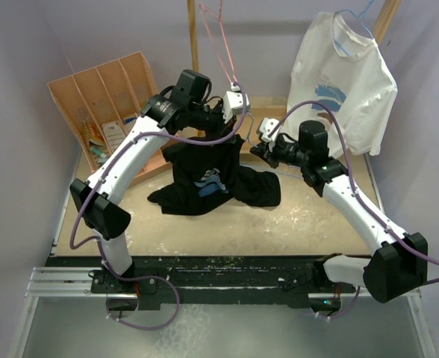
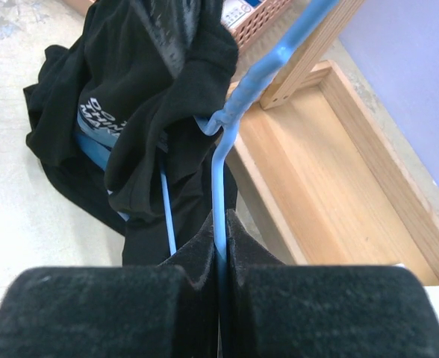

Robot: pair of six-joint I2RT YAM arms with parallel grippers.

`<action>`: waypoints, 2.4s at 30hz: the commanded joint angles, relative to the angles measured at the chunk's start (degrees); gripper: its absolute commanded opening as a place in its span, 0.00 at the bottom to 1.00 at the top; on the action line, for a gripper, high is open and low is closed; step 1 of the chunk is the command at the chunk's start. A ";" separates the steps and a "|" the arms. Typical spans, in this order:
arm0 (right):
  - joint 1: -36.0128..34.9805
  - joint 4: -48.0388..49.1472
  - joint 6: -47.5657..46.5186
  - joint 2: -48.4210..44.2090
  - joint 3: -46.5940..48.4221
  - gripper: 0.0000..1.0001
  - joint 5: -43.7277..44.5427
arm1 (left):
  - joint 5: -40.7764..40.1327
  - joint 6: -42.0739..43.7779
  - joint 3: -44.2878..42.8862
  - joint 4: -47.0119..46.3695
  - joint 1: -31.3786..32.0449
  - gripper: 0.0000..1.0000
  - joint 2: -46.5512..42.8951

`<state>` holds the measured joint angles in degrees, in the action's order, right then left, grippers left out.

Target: Place the t-shirt on the hanger

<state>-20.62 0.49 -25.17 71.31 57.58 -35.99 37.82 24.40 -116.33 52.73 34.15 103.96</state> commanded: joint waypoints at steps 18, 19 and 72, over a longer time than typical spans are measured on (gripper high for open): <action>-0.58 5.57 0.05 -4.96 -4.78 0.00 -3.28 | 4.08 1.33 5.94 -6.49 0.83 0.11 -2.20; -0.62 5.79 0.01 -5.03 -4.92 0.00 -3.48 | 4.82 1.47 6.08 -6.35 0.83 0.11 -2.25; -0.60 15.43 1.42 -7.06 -9.94 0.00 -8.72 | 11.34 5.27 12.11 -7.29 0.80 0.44 -3.68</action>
<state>-20.88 10.57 -23.92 66.35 47.35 -41.52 46.44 28.18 -103.48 46.44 34.65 99.74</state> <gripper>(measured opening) 0.004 0.431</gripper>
